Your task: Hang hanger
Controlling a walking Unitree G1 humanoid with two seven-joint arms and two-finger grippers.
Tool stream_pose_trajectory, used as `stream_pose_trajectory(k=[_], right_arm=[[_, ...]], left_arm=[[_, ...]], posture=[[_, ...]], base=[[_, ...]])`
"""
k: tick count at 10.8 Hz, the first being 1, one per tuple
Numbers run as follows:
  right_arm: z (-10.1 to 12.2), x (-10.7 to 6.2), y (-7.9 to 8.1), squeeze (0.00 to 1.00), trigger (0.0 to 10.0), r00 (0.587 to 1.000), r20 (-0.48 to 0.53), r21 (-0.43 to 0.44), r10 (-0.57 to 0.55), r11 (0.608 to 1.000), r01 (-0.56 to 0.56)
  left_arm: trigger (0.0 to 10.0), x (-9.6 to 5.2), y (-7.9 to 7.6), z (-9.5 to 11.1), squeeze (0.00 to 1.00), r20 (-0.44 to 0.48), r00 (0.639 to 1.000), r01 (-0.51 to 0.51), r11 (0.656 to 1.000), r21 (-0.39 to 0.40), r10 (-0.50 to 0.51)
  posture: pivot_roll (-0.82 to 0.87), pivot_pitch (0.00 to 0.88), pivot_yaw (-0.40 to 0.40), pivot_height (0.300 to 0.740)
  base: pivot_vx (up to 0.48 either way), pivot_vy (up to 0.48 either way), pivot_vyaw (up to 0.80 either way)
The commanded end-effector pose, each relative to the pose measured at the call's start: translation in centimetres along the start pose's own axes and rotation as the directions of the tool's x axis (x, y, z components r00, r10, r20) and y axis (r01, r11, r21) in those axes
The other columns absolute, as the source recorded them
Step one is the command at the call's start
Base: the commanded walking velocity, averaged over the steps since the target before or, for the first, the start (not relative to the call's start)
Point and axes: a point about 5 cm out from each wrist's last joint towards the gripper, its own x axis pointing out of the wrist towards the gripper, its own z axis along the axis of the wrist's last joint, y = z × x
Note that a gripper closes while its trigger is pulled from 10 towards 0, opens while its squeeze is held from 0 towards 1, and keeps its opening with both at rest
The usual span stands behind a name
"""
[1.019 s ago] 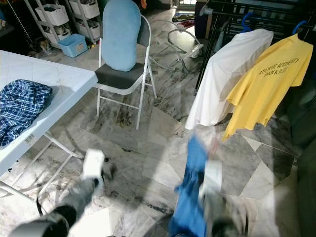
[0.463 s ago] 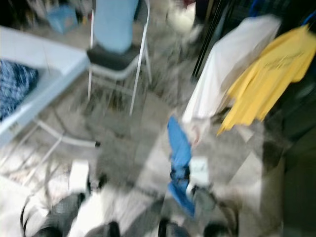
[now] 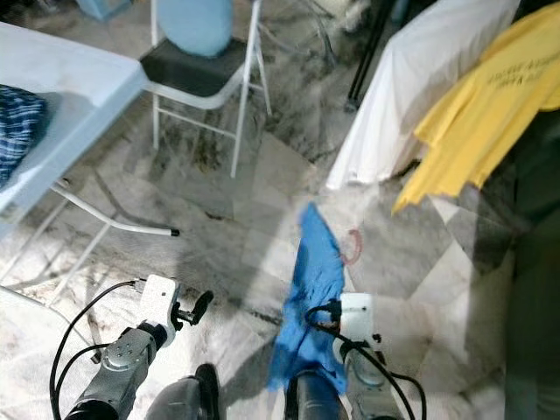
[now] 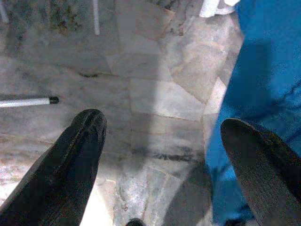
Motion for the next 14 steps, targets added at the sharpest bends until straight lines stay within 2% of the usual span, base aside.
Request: stream_pose_trajectory(k=[1,9,10,11,12,14], right_arm=[[-0.2,-0.2,0.0,0.0,10.0,1.0,0.007,0.012,-0.008,1.0,0.008],[-0.2,-0.2,0.0,0.0,10.0,1.0,0.007,0.012,-0.008,1.0,0.008],[3.1,-0.1,-2.0,0.0,10.0,0.984,0.16,-0.029,-0.082,0.996,0.088],[7.7,-0.3,-4.1,0.0,10.0,0.924,0.35,-0.063,-0.155,0.98,0.189],[5.9,0.1,-3.1,0.0,10.0,0.957,0.264,-0.033,-0.124,0.99,0.137],[4.5,-0.2,-2.1,0.0,10.0,0.976,0.198,0.007,-0.094,0.995,0.095]], left_arm=[[10.0,-0.6,0.0,-1.0,0.0,-0.036,0.999,-0.002,1.0,-0.003,0.002],[10.0,-0.6,0.0,-1.0,0.0,-0.036,0.999,-0.002,1.0,-0.003,0.002],[10.0,-0.1,1.6,2.0,0.0,0.091,0.991,-0.097,0.995,0.022,0.094],[10.0,0.6,3.9,5.3,0.0,0.228,0.943,-0.249,0.969,0.004,0.241],[10.0,0.7,3.2,3.8,0.0,0.153,0.964,-0.22,0.975,0.003,0.217],[10.0,0.5,3.0,3.3,0.0,0.135,0.965,-0.228,0.974,0.002,0.226]], posture=[[-0.05,0.319,0.019,0.74],[-0.05,0.319,0.019,0.74],[-0.11,0.21,0.047,0.74],[-0.12,0.208,0.051,0.74],[-0.12,0.204,0.058,0.74],[-0.11,0.202,0.059,0.74]], base=[[0.0,0.0,0.0],[0.0,0.0,0.0],[0.0,0.0,0.0],[0.0,0.0,0.0],[0.0,0.0,0.0],[0.0,0.0,0.0]])
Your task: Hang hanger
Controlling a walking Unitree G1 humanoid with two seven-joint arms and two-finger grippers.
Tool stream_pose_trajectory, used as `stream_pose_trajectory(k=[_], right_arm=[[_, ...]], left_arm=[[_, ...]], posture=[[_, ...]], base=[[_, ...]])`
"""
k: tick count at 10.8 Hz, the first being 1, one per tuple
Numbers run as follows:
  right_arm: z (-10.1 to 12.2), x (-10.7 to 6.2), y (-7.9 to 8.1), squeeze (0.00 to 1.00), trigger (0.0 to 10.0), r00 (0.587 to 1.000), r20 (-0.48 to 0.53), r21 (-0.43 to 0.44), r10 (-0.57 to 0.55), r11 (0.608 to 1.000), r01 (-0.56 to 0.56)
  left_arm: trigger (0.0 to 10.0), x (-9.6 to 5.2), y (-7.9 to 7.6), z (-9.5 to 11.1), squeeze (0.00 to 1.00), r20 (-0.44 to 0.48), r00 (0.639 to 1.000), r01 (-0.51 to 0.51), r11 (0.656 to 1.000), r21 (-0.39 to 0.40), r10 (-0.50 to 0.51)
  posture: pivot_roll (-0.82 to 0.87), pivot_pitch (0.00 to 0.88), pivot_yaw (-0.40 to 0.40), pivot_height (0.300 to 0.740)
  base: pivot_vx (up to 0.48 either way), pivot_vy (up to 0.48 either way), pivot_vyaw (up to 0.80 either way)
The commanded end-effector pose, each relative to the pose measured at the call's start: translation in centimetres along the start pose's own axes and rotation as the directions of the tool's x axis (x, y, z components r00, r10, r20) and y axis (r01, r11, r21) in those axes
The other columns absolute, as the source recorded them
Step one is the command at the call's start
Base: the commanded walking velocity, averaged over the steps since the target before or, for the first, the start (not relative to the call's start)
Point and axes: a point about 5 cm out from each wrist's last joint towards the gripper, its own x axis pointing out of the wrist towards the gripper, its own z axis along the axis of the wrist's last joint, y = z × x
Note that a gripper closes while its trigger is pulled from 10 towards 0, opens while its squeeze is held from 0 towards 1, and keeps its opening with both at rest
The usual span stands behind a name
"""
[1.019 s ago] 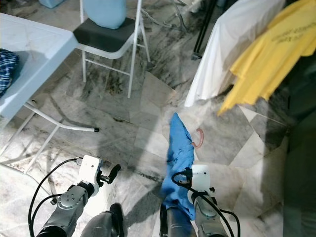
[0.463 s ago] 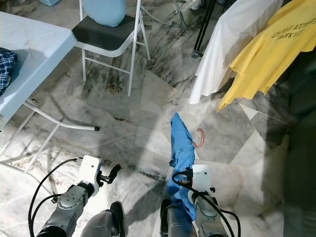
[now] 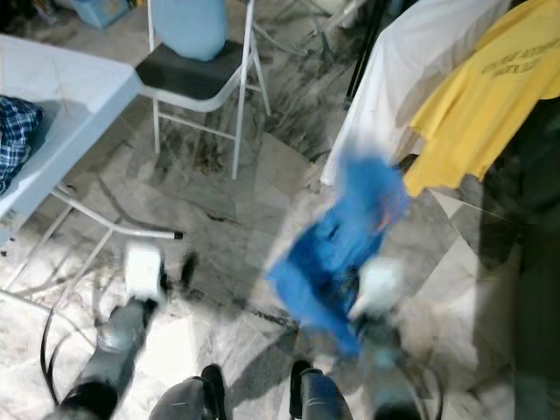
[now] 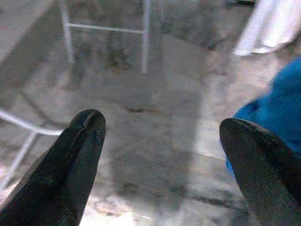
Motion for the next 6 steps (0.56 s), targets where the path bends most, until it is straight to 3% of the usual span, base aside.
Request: stream_pose_trajectory(k=[1,3,6], right_arm=[[1.0,0.0,-0.3,0.0,10.0,0.999,0.047,-0.018,-0.001,1.0,0.001],[2.2,-0.2,-0.7,0.0,10.0,0.995,0.097,-0.055,0.0,0.998,0.006],[1.7,-0.4,-0.8,0.0,10.0,0.998,0.059,-0.041,-0.01,0.999,0.013]], left_arm=[[10.0,0.1,1.2,1.3,0.0,0.076,0.996,-0.053,0.998,0.029,0.051],[10.0,0.4,1.6,3.4,0.0,0.172,0.982,-0.078,0.997,0.018,0.074],[10.0,0.1,1.6,2.2,0.0,0.123,0.989,-0.086,0.996,0.017,0.083]], posture=[[-0.11,0.203,0.055,0.74],[-0.11,0.205,0.05,0.74],[-0.12,0.195,0.052,0.74]], base=[[0.0,0.0,0.0],[0.0,0.0,0.0],[0.0,0.0,0.0]])
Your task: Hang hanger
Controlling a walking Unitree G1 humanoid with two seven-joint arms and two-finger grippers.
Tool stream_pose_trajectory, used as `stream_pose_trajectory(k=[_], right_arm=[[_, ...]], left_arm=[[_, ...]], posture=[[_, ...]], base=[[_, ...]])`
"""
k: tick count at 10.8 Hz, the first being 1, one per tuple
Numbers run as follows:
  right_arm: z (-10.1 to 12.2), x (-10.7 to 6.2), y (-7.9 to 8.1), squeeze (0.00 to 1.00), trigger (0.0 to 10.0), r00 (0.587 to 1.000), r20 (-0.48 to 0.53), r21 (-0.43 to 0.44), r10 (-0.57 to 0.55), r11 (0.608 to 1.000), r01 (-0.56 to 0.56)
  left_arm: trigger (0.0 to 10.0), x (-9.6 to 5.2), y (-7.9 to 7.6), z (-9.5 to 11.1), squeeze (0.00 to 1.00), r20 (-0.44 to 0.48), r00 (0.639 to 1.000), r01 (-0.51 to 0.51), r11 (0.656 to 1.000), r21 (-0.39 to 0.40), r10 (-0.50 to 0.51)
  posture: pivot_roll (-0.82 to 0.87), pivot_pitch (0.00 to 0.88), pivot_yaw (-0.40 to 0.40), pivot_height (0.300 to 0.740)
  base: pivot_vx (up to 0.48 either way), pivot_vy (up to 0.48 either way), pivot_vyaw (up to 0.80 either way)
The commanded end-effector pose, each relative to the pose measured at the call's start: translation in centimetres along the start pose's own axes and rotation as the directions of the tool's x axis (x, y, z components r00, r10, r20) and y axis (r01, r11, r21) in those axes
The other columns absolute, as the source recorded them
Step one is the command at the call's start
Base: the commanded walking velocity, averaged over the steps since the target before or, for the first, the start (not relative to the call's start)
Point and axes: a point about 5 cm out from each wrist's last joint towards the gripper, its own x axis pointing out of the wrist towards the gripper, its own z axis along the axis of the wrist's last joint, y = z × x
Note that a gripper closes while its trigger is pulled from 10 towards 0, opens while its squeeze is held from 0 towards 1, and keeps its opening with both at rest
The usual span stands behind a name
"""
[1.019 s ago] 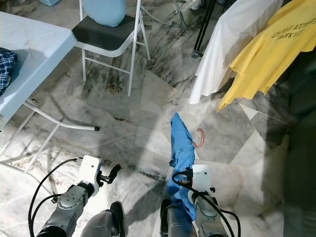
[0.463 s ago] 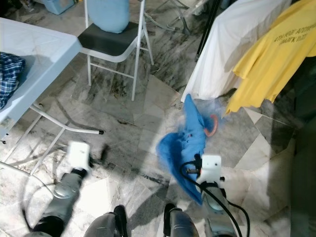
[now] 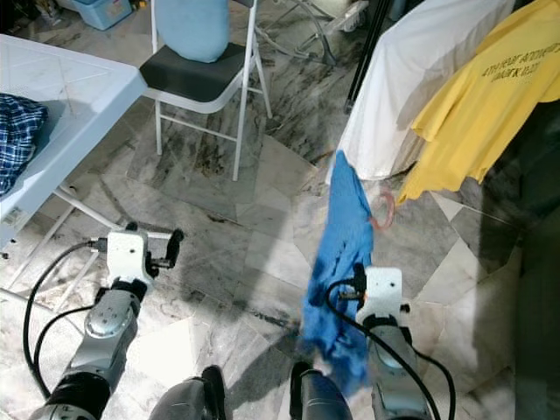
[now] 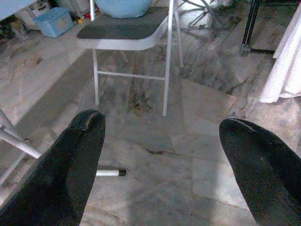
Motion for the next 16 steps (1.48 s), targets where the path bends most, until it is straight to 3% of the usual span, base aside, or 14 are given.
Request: stream_pose_trajectory(k=[1,5,9,16], right_arm=[[0.0,-0.2,0.2,0.0,10.0,1.0,0.003,0.017,-0.004,1.0,0.004],[1.1,0.5,-0.2,0.0,10.0,0.999,0.033,0.004,-0.003,1.0,0.003],[1.3,0.5,0.5,0.0,10.0,0.999,0.044,0.006,-0.003,1.0,0.002],[1.3,0.4,0.1,0.0,10.0,0.998,0.048,0.007,-0.042,0.999,0.042]], left_arm=[[10.0,-0.6,0.3,-1.1,0.0,-0.046,0.999,-0.019,1.0,0.002,0.019],[10.0,0.0,-0.1,-0.4,0.0,-0.019,1.0,-0.005,0.998,-0.063,0.004],[10.0,0.9,-1.4,0.8,0.0,0.024,0.998,0.061,0.994,-0.092,-0.059],[10.0,1.3,-3.3,1.2,0.0,0.039,0.988,0.152,0.98,-0.128,-0.149]], posture=[[-0.12,0.192,0.048,0.74],[-0.12,0.176,0.038,0.74],[-0.13,0.172,0.048,0.74],[-0.14,0.158,0.07,0.74]], base=[[0.0,0.0,0.0],[0.0,0.0,0.0],[0.434,0.0,0.0],[0.454,0.0,-0.26]])
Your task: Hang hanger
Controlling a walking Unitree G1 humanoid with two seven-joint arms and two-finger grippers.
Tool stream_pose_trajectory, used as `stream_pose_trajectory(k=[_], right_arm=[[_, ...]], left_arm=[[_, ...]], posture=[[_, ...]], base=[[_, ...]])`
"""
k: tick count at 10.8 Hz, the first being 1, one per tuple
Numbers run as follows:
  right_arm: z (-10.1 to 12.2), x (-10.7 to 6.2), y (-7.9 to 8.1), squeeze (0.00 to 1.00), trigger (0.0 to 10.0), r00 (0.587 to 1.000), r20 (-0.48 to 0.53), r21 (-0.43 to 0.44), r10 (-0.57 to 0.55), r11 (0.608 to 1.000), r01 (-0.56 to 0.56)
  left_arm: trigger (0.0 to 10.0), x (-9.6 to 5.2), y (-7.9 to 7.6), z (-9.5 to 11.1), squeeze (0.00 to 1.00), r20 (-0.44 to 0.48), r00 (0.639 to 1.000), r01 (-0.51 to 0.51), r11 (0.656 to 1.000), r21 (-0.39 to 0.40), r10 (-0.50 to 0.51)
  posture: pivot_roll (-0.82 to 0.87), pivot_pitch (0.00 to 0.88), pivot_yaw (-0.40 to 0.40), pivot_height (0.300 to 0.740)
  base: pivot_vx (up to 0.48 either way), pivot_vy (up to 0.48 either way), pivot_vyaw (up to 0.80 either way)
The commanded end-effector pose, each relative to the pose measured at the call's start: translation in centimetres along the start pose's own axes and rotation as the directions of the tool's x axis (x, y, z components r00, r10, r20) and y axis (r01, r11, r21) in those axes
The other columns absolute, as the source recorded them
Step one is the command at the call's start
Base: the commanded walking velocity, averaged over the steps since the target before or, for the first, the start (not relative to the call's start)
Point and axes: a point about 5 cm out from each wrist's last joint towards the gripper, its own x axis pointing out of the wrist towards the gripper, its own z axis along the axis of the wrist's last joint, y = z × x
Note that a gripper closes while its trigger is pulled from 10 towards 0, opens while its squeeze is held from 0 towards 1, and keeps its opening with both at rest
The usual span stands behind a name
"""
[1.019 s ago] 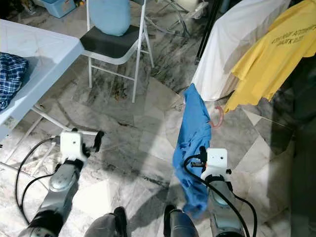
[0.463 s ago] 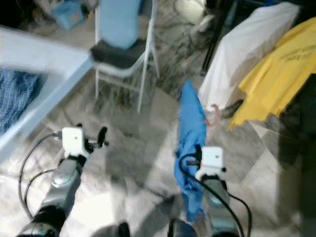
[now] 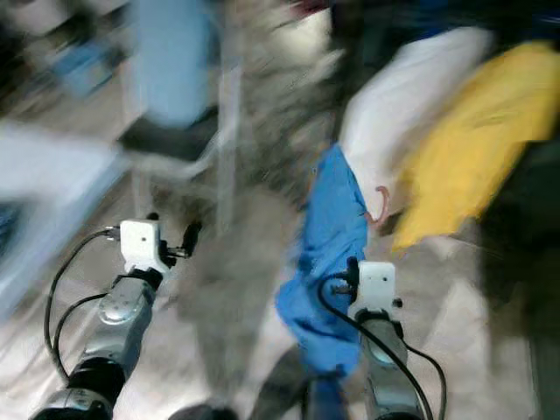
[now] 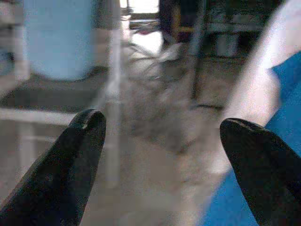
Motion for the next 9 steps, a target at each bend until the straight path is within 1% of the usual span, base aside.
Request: stream_pose_trajectory(k=[1,2,3,4,7,9], right_arm=[[0.86,0.3,0.17,0.0,10.0,0.999,0.038,0.014,-0.011,1.0,0.011],[0.93,0.36,0.19,0.0,10.0,0.999,0.04,0.014,-0.012,1.0,0.011],[0.98,0.41,0.1,0.0,10.0,0.999,0.041,0.008,-0.013,1.0,0.013],[0.96,0.38,0.02,0.0,10.0,0.999,0.04,0.005,-0.016,1.0,0.015],[0.83,0.19,0.27,0.0,10.0,0.999,0.04,-0.002,-0.016,1.0,0.016],[0.48,0.11,0.95,0.0,10.0,1.0,0.024,0.0,0.008,1.0,-0.008]], left_arm=[[10.0,-0.52,0.65,-0.64,0.0,-0.028,1.0,-0.006,1.0,0.007,0.006],[10.0,-0.51,0.6,-0.72,0.0,-0.032,0.999,-0.003,1.0,-0.004,0.003],[10.0,-0.44,0.38,-0.95,0.0,-0.048,0.999,-0.002,0.999,-0.042,0.0],[10.0,-0.41,0.23,-1.06,0.0,-0.057,0.998,-0.002,0.999,-0.053,-0.001],[10.0,-0.37,0.16,-1.18,0.0,-0.066,0.998,0.016,0.999,-0.038,-0.019],[10.0,-0.39,-0.03,-1.32,0.0,-0.074,0.997,0.028,0.999,-0.039,-0.031]], posture=[[-0.14,0.157,0.07,0.74],[-0.14,0.156,0.07,0.74],[-0.15,0.155,0.071,0.74],[-0.15,0.154,0.072,0.74],[-0.15,0.155,0.075,0.74],[-0.15,0.15,0.078,0.74]], base=[[0.454,0.0,0.0],[0.454,0.0,0.0],[0.431,0.0,0.0],[0.42,0.0,0.0],[0.374,0.3,0.0],[0.368,0.311,0.0]])
